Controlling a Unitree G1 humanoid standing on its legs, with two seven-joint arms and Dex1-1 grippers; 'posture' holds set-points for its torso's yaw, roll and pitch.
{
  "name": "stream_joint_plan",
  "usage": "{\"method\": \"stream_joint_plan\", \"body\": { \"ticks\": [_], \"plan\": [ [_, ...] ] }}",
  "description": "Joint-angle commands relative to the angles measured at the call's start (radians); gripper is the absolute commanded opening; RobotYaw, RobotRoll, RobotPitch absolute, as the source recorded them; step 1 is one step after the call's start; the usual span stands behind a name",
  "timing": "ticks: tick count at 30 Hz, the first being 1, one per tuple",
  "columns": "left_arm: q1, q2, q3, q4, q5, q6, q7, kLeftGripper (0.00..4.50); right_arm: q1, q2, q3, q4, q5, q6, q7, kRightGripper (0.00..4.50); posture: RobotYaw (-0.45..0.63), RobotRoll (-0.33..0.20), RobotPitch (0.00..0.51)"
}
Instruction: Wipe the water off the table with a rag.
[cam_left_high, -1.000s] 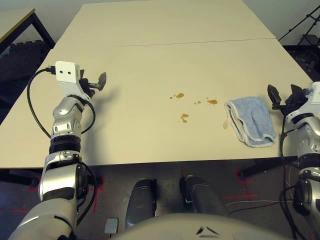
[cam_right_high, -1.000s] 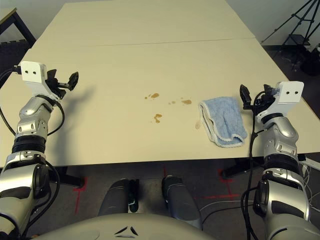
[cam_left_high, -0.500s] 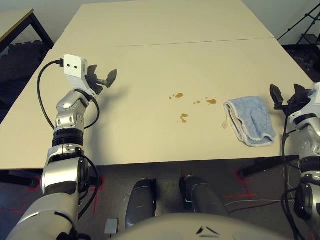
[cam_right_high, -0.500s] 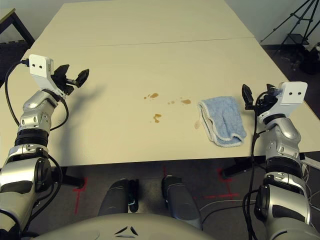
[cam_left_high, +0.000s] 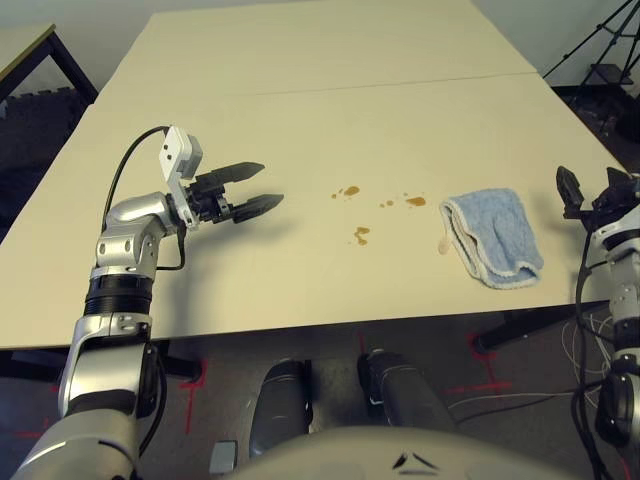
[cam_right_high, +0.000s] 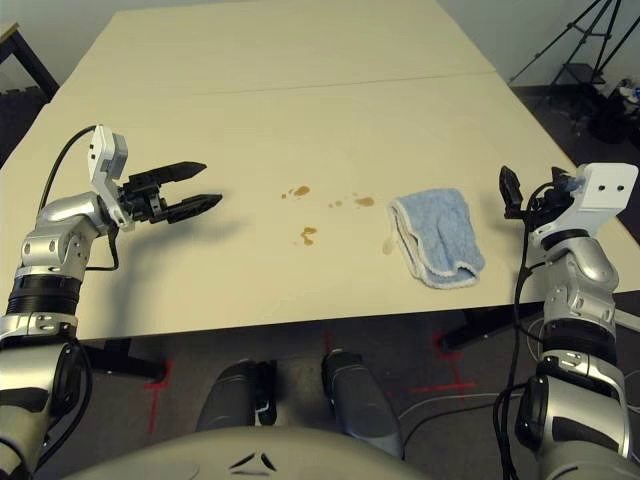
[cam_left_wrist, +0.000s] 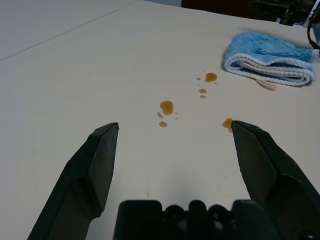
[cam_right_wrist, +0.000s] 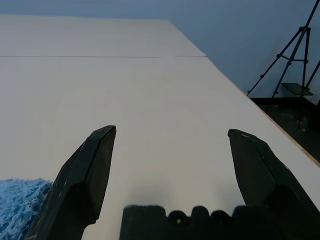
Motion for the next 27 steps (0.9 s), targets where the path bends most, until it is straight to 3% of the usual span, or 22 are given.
{"method": "stream_joint_plan", "body": {
  "ticks": [1,9,13,27],
  "plan": [
    [-0.025,0.005,-0.017,0.015,0.015,-0.011,-0.013,4.5,-0.027,-0.05,-0.005,-0.062,0.043,0.117,0.044,4.48,-0.33,0.0,0.089],
    [-0.008,0.001,-0.021,-0.002,0.012,-0.012,-0.011,4.5,-0.04,-0.229,0.058,-0.174,0.092,0.498,0.251,4.48,-0.31,0.0,0.097],
    [0.005,0.007,-0.015,-0.011,0.01,-0.011,-0.009,4.5,-0.042,-0.271,0.099,-0.212,0.101,0.637,0.324,4.48,-0.32,0.0,0.099],
    [0.01,0.002,-0.017,-0.008,0.011,-0.004,0.001,4.5,-0.01,-0.269,0.182,-0.26,0.081,0.822,0.391,4.48,-0.37,0.0,0.096]
  ]
}}
